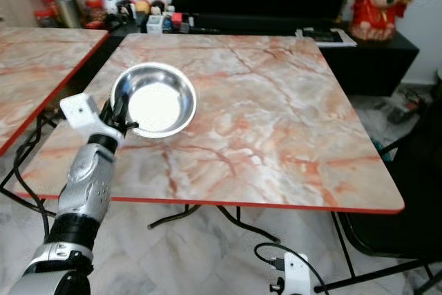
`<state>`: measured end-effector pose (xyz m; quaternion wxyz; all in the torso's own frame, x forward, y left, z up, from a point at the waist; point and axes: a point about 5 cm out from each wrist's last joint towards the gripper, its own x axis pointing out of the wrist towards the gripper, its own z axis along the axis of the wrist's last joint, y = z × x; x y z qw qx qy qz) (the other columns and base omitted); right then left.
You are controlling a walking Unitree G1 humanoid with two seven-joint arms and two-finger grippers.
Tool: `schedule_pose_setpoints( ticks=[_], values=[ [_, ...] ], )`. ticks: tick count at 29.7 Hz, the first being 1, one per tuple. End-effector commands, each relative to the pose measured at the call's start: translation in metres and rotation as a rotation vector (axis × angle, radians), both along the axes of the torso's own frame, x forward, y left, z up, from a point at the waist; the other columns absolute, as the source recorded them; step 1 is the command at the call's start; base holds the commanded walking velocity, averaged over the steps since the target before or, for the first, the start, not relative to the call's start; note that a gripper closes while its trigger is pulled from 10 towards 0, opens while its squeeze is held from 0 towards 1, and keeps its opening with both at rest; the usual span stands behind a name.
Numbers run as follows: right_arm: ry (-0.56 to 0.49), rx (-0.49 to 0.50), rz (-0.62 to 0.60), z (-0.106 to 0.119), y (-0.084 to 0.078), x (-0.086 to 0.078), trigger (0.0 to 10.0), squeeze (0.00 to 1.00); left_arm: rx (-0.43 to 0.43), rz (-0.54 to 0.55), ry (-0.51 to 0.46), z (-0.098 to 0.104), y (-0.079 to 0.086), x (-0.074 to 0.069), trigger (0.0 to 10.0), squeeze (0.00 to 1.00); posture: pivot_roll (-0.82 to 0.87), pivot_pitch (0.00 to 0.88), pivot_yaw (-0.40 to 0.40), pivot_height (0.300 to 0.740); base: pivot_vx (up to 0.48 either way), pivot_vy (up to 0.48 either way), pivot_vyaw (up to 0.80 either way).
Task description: Setting the table
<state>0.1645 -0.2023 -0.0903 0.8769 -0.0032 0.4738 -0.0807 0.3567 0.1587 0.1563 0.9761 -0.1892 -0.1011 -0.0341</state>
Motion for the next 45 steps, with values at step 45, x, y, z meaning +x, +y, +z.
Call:
schedule_pose_setpoints(
  ticks=[45],
  values=[
    [-0.01, 0.021, -0.015, 0.0, 0.002, 0.0, 10.0, 0.0, 0.011, -0.03, 0.037, -0.004, -0.013, 0.002, 10.0, 0.0, -0.02, 0.0, -0.01, 0.74, 0.104, 0.0, -0.22]
  ],
)
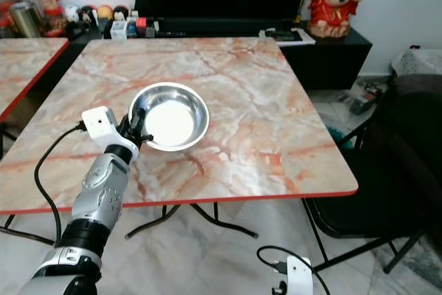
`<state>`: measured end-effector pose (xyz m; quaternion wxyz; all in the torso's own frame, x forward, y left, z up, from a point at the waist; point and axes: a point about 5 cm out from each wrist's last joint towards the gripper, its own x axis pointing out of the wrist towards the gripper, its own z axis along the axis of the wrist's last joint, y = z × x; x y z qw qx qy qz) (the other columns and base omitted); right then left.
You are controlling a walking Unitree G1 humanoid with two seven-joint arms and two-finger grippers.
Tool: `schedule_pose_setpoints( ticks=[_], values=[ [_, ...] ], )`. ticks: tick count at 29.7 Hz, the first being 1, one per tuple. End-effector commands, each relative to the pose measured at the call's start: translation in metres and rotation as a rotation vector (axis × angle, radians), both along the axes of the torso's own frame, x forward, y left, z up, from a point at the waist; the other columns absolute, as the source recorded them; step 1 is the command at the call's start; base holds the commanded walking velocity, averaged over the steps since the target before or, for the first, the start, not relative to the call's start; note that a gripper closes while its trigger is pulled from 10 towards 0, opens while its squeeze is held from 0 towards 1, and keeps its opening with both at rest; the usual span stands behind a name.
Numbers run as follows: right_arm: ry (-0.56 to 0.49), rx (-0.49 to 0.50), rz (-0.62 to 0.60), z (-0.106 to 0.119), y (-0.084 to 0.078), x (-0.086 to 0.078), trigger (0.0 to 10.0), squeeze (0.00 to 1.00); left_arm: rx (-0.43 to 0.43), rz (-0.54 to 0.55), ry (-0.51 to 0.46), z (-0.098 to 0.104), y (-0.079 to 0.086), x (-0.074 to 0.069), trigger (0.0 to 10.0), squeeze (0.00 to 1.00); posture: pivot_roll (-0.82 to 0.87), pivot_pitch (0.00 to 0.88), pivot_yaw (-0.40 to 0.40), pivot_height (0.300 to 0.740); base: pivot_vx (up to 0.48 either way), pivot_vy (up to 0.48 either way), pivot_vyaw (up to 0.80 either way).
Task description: Setting the table
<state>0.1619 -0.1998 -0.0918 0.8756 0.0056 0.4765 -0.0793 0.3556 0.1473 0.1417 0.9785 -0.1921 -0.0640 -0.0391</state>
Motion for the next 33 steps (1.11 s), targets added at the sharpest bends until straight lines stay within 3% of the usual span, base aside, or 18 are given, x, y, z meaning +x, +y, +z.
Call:
schedule_pose_setpoints(
  ticks=[1, 14, 23, 27, 28, 29, 32, 33],
  values=[
    [-0.015, 0.004, -0.009, 0.001, 0.0, 0.003, 10.0, 0.0, 0.01, -0.006, -0.039, 0.011, -0.002, 0.003, 10.0, 0.0, -0.02, 0.0, -0.01, 0.74, 0.398, 0.0, 0.0],
    [-0.012, 0.005, -0.006, 0.001, 0.001, 0.002, 10.0, 0.0, 0.022, -0.014, -0.054, 0.014, -0.004, 0.003, 10.0, 0.0, -0.02, 0.0, -0.011, 0.74, 0.38, 0.0, 0.0],
    [-0.007, 0.006, -0.003, 0.0, 0.001, 0.0, 10.0, 0.0, -0.004, -0.027, -0.043, 0.013, -0.006, 0.002, 10.0, 0.0, -0.02, 0.0, -0.011, 0.74, 0.0, 0.0, 0.0],
    [-0.005, 0.006, -0.002, 0.0, 0.001, 0.0, 10.0, 0.0, -0.06, -0.047, 0.006, 0.007, -0.006, 0.002, 10.0, 0.0, -0.02, 0.0, -0.011, 0.74, 0.0, 0.0, 0.0],
    [-0.005, 0.006, -0.001, 0.0, 0.001, -0.001, 10.0, 0.0, -0.102, -0.108, 0.118, -0.007, -0.011, 0.001, 10.0, 0.0, -0.02, 0.0, -0.012, 0.74, 0.0, 0.0, 0.0],
    [-0.005, 0.006, -0.001, 0.0, 0.001, -0.001, 10.0, 0.0, -0.102, -0.108, 0.118, -0.007, -0.011, 0.001, 10.0, 0.0, -0.02, 0.0, -0.012, 0.74, 0.0, 0.0, 0.0],
    [-0.003, 0.005, 0.002, 0.0, 0.001, -0.001, 10.0, 0.0, -0.089, -0.22, 0.292, -0.029, -0.022, -0.005, 10.0, 0.0, -0.01, 0.0, -0.013, 0.74, 0.0, 0.0, 0.0],
    [-0.003, 0.006, 0.002, 0.0, 0.002, -0.001, 10.0, 0.0, -0.092, -0.227, 0.311, -0.032, -0.023, -0.006, 10.0, 0.0, -0.01, 0.0, -0.013, 0.74, 0.0, 0.0, 0.0]
  ],
)
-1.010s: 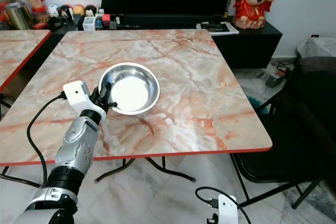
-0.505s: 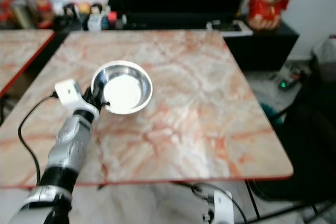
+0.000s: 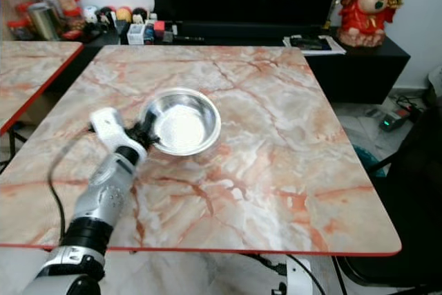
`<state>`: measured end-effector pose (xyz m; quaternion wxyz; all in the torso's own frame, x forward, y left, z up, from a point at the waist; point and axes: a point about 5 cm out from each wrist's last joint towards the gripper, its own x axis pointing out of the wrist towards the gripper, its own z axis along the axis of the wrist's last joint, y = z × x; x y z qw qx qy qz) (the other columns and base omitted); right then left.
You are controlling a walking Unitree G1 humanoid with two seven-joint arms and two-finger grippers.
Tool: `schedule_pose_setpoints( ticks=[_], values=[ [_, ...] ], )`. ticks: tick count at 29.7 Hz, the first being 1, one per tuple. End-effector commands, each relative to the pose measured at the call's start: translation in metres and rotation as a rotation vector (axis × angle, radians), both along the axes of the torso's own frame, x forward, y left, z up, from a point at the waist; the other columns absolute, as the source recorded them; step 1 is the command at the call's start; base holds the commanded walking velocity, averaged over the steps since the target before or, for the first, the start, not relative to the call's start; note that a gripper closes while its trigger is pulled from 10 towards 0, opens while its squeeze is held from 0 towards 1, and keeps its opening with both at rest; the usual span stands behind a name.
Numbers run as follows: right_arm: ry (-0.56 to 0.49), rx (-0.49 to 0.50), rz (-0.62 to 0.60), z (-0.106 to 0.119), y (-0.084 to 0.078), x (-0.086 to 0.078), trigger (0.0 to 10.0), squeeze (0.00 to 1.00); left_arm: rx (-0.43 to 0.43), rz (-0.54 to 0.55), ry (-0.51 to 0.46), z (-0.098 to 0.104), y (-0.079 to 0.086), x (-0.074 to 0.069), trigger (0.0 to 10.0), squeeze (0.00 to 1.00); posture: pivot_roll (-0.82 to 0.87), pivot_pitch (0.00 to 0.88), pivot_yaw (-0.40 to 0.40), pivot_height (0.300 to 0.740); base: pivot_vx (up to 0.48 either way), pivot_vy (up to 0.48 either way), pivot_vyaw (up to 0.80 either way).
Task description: Setting the table
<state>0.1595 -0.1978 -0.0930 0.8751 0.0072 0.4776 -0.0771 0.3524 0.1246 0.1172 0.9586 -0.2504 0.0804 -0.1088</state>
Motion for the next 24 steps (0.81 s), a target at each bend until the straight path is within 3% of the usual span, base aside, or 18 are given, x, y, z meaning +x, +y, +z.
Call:
schedule_pose_setpoints(
  ticks=[1, 12, 24],
  values=[
    [-0.005, 0.0, 0.0, 0.001, 0.0, 0.002, 10.0, 0.0, 0.006, -0.028, 0.054, -0.008, -0.001, -0.003, 10.0, 0.0, -0.01, 0.0, -0.013, 0.74, 0.0, 0.0, 0.0],
    [0.003, 0.005, 0.0, -0.001, 0.002, -0.001, 10.0, 0.0, 0.074, -0.042, 0.107, -0.005, 0.006, -0.015, 10.0, 0.0, 0.0, 0.0, -0.01, 0.74, 0.0, 0.0, 0.0],
    [-0.001, 0.006, -0.006, 0.0, 0.003, 0.0, 10.0, 0.0, 0.065, -0.052, 0.222, -0.018, 0.003, -0.019, 10.0, 0.0, -0.01, 0.0, -0.002, 0.74, 0.0, 0.0, 0.0]
  ],
)
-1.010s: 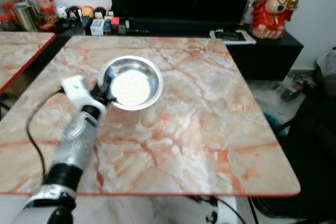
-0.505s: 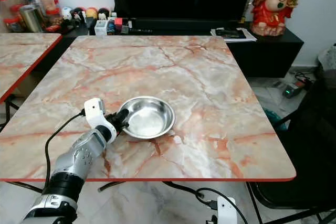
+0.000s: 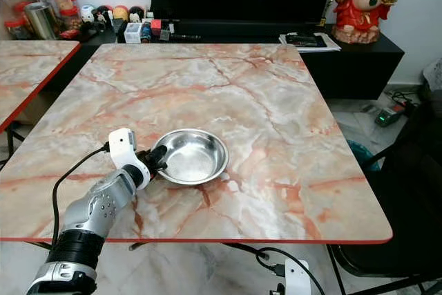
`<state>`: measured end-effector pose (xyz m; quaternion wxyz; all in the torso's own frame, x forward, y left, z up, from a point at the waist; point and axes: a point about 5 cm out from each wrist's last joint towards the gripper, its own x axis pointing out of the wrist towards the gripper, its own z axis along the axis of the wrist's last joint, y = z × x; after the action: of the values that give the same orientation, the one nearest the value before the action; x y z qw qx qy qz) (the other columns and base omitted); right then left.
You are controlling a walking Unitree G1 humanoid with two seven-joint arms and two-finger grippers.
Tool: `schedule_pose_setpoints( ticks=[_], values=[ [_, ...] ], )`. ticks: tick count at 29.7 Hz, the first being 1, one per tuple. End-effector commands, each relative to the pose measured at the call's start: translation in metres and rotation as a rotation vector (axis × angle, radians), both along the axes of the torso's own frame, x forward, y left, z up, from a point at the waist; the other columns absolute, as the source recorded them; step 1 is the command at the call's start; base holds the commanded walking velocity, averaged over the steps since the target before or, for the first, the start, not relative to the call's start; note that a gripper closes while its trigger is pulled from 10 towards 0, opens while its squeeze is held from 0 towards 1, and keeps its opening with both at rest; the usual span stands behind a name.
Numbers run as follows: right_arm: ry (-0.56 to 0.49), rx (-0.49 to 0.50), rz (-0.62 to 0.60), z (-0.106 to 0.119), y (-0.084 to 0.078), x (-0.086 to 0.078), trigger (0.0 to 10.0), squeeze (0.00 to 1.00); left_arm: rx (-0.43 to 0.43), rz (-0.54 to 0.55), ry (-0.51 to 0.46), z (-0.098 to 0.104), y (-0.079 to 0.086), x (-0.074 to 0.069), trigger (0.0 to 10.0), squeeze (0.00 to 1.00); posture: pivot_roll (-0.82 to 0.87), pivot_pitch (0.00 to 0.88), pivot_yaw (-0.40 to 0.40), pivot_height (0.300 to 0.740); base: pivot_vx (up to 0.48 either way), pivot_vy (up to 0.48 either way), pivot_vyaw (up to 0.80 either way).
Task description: Setting the table
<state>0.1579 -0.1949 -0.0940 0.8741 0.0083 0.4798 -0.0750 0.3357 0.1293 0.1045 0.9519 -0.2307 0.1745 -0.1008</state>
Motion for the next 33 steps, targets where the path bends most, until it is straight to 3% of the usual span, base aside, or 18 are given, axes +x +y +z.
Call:
schedule_pose_setpoints(
  ticks=[1, 8, 9, 10, 28, 32, 33],
  values=[
    [-0.005, 0.002, -0.01, 0.001, 0.0, 0.002, 10.0, 0.0, 0.007, -0.013, 0.043, -0.005, -0.002, -0.002, 10.0, 0.0, -0.01, 0.0, -0.003, 0.74, 0.0, 0.0, 0.0],
    [-0.005, 0.001, -0.006, 0.001, 0.0, 0.002, 10.0, 0.0, -0.005, -0.02, 0.061, -0.007, -0.003, -0.003, 10.0, 0.0, -0.01, 0.0, -0.006, 0.74, 0.0, 0.0, 0.0],
    [-0.006, 0.001, -0.006, 0.001, 0.0, 0.002, 10.0, 0.0, -0.002, -0.021, 0.069, -0.007, -0.002, -0.004, 10.0, 0.98, -0.01, 0.0, -0.006, 0.74, 0.0, 0.0, 0.0],
    [-0.006, 0.001, -0.006, 0.001, 0.0, 0.002, 10.0, 0.0, -0.002, -0.022, 0.072, -0.008, -0.002, -0.004, 10.0, 1.0, -0.01, 0.0, -0.006, 0.74, 0.0, 0.0, 0.0],
    [-0.007, -0.001, -0.006, 0.001, -0.001, 0.003, 10.0, 0.0, 0.004, -0.024, 0.066, -0.005, 0.0, -0.004, 10.0, 1.0, 0.0, 0.0, -0.01, 0.74, 0.0, 0.0, 0.0],
    [-0.007, 0.001, -0.005, 0.001, -0.001, 0.003, 10.0, 0.0, 0.007, -0.002, 0.044, 0.002, 0.007, -0.003, 10.0, 1.0, 0.0, 0.0, -0.011, 0.74, 0.0, 0.0, 0.0],
    [-0.006, 0.002, -0.004, 0.001, 0.0, 0.003, 10.0, 0.0, 0.018, 0.005, 0.037, 0.004, 0.01, -0.002, 10.0, 0.0, 0.0, 0.0, -0.013, 0.74, 0.0, 0.0, 0.0]
  ],
)
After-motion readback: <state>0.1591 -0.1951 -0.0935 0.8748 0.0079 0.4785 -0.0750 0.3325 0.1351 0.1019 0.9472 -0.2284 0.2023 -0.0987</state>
